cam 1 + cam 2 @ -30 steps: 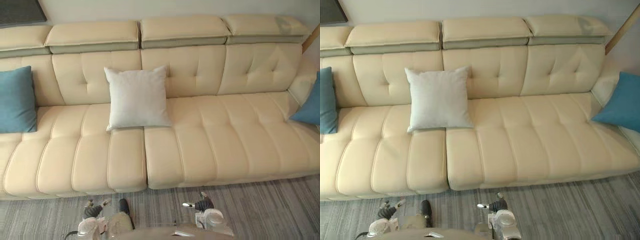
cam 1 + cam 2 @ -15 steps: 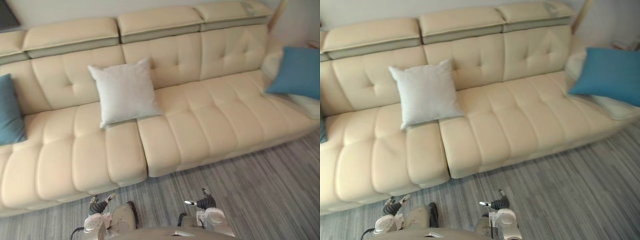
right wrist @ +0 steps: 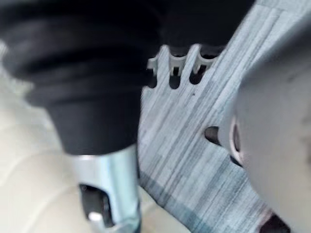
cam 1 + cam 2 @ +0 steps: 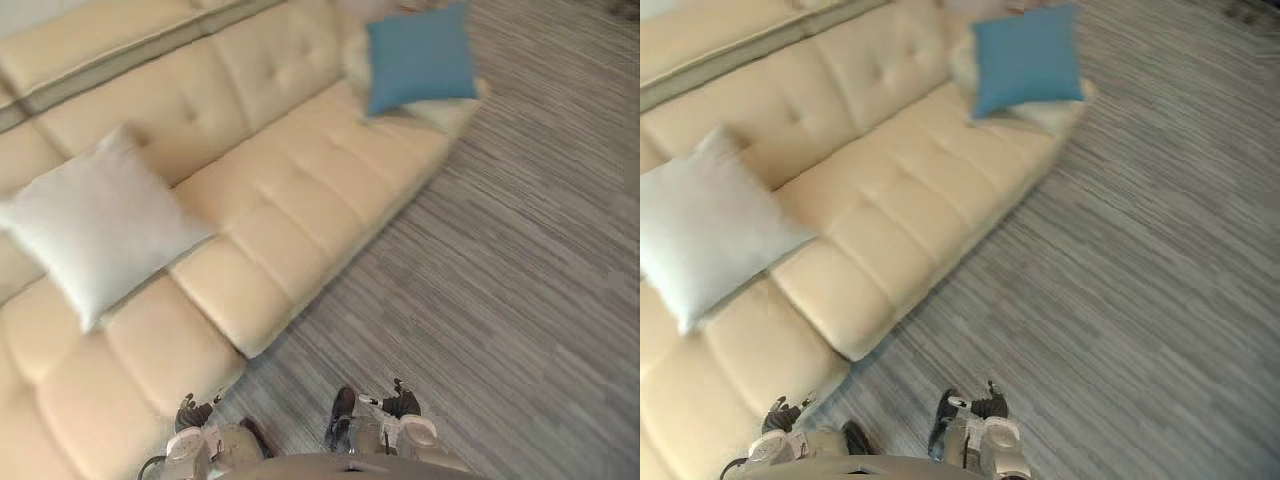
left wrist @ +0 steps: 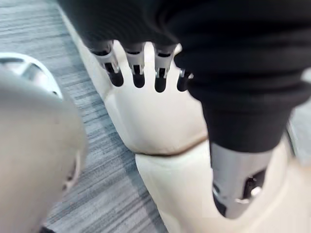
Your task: Pick up cushions and gather them together orderly.
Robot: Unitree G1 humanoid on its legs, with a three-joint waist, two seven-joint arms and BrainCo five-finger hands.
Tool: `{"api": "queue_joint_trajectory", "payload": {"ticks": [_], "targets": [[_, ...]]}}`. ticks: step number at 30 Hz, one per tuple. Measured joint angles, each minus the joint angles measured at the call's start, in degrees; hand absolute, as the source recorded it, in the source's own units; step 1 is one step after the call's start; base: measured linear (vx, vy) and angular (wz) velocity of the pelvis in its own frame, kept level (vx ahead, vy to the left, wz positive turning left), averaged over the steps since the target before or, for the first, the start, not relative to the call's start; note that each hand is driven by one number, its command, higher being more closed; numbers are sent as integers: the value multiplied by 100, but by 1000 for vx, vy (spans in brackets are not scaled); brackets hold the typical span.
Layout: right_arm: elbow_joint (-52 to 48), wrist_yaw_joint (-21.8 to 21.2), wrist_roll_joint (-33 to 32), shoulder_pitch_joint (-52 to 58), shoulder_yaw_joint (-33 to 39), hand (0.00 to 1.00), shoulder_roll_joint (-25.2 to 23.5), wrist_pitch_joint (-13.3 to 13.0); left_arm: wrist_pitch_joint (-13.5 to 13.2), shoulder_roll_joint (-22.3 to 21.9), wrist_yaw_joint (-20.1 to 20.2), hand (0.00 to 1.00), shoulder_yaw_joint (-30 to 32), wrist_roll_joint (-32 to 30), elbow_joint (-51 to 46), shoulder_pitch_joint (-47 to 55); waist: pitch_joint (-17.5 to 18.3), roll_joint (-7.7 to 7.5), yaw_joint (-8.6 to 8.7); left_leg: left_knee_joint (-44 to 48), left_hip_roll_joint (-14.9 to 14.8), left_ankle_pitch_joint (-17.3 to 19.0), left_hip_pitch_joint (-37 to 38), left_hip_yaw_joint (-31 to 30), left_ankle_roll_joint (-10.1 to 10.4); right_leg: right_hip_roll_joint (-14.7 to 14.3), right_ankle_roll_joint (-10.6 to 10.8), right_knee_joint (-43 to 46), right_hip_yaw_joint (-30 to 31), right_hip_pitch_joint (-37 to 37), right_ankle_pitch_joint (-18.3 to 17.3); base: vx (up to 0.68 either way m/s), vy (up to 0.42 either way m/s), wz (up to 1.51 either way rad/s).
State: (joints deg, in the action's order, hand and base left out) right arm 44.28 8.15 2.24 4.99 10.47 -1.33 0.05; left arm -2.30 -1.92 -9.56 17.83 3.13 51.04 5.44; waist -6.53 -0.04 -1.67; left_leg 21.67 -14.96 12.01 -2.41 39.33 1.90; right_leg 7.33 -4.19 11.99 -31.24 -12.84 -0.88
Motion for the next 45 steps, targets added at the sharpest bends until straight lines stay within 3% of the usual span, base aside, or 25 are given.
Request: {"api": "queue_joint_trajectory", "payload": {"ticks": [1,4,6,7,9,10,13,16,18,20,21,22,24,26,27,30,33,35,36,37,38,40,41,43,45], "targets": [[25,2,40,2,107,0,75,5,-1,-28,1,0,-10,1,48,-42,65,123,9,-239,16,69,190,-17,168,-80,95,127,26,-11,-217,105,-124,-81],[334,7,39,-86,215,0,198,15,7,-31,15,0,-192,0,275,-55,130,204,39,-589,32,83,412,-22,369,-267,154,316,206,-167,-481,135,-136,-66],[404,13,40,-110,224,0,247,18,23,-25,28,0,-207,-5,375,-45,110,234,43,-348,-164,42,481,-49,535,-381,90,502,282,-158,-677,170,-164,-52],[406,19,40,-102,188,0,240,23,38,16,41,0,-182,-27,347,-46,10,163,32,403,-440,13,378,-292,516,-494,78,564,428,-25,-732,171,-168,-62],[395,58,40,-70,135,0,216,20,56,31,41,0,-48,-77,267,-13,-16,149,-19,1791,-851,-270,-12,-876,87,-718,-27,515,725,249,-792,201,-156,-92],[391,77,40,-106,114,0,213,18,56,32,43,0,-48,-104,132,48,-66,129,-128,3080,-876,6,-517,-1593,158,-852,-155,475,1087,492,-900,233,-78,-111],[390,79,34,-158,103,0,158,24,45,8,49,0,-130,-97,61,53,-70,188,-173,3427,-350,297,-1159,-2340,183,-999,-164,317,1522,749,-958,206,26,-100],[381,92,31,-174,103,0,135,27,-14,-74,75,0,-119,-92,-128,57,-91,188,-311,2321,312,452,-1744,-2789,173,-1092,-137,112,2090,967,-974,271,117,-97],[377,121,30,-186,144,0,144,20,-23,-137,102,0,-66,-97,-193,57,-89,188,-404,977,653,312,-1831,-3053,247,-1076,13,81,2498,1008,-1073,326,194,-108],[395,125,29,-179,156,0,150,22,-24,-151,114,0,-67,-94,-156,56,-58,224,-439,363,750,-151,-1767,-3256,101,-1113,147,96,2789,1047,-1192,420,244,-96],[382,123,31,-115,156,0,90,20,-19,-101,120,0,-45,-104,-103,57,49,99,-412,337,875,-257,-1594,-3092,-124,-970,289,141,3052,1104,-1371,475,237,-79],[381,116,32,-51,159,0,32,12,-16,-51,128,0,-52,-100,-90,57,95,-19,-394,354,937,-93,-1529,-2951,-152,-842,422,273,3072,1095,-1414,505,224,-87],[389,114,38,-4,192,0,-44,16,-6,-16,127,0,-68,-99,13,22,104,-105,-435,371,1025,265,-1115,-2627,-247,-610,713,1240,3052,886,-1550,463,186,-64],[356,102,41,-15,148,0,-12,6,47,102,122,0,-366,-101,88,28,72,-52,-298,283,1083,514,-657,-2516,-371,-382,1285,2826,2835,358,-1468,532,201,-31],[357,90,43,-85,140,0,-8,5,87,171,124,0,-517,-102,160,24,57,-40,-230,262,1092,632,-447,-2516,-398,-254,1294,3562,2622,90,-1468,421,105,-6],[369,67,46,-184,97,0,33,-1,141,235,111,0,-682,-101,252,-30,-20,14,-153,-384,1102,725,460,-2542,-397,62,691,4042,1840,-441,-1784,493,30,2],[370,69,44,-255,98,0,195,-43,144,235,110,0,-806,-104,280,-101,-58,59,-43,-824,965,721,933,-2659,-388,-48,553,2970,1644,-1134,-1811,490,-87,24],[405,69,16,-264,103,0,317,-14,155,312,114,0,-963,-115,428,-145,-119,67,71,-979,952,689,1152,-2884,-256,-289,603,1606,1955,-1325,-1021,524,-175,59],[420,81,16,-182,163,0,314,-26,158,363,113,0,-996,-116,466,-98,-112,-27,121,-974,1006,717,1292,-3062,-61,-312,333,1078,2162,-1275,196,465,-175,46],[422,79,0,-211,185,0,375,-34,165,278,109,0,-969,-121,551,-132,-104,73,112,-935,876,763,1381,-3175,20,-367,341,1293,2126,-1255,9,585,-192,20],[408,83,4,-344,199,0,467,-28,163,138,113,0,-853,-157,577,-145,-116,280,22,-561,732,546,1257,-3272,309,-431,309,1471,2070,-1205,-257,565,-201,6],[394,99,3,-346,198,0,494,-15,151,3,108,0,-699,-226,444,-154,-217,392,33,574,675,40,812,-3422,245,-388,283,1412,1933,-874,-529,599,-213,37],[375,105,-22,-284,182,0,464,13,152,-64,108,0,-535,-228,345,-135,-313,435,10,2380,424,-309,64,-3482,285,-381,220,1119,1776,-261,-691,616,-195,53],[369,116,-29,-264,178,0,401,12,148,-64,111,0,-438,-225,213,-131,-327,427,-128,3636,162,-80,-470,-3193,263,-450,184,803,1701,471,-760,524,-124,30],[347,119,-38,-268,154,0,313,-10,104,-57,120,0,-448,-228,61,-123,-316,326,-241,3614,140,140,-1042,-2816,55,-416,230,303,1595,1193,-902,376,-39,14]]}}
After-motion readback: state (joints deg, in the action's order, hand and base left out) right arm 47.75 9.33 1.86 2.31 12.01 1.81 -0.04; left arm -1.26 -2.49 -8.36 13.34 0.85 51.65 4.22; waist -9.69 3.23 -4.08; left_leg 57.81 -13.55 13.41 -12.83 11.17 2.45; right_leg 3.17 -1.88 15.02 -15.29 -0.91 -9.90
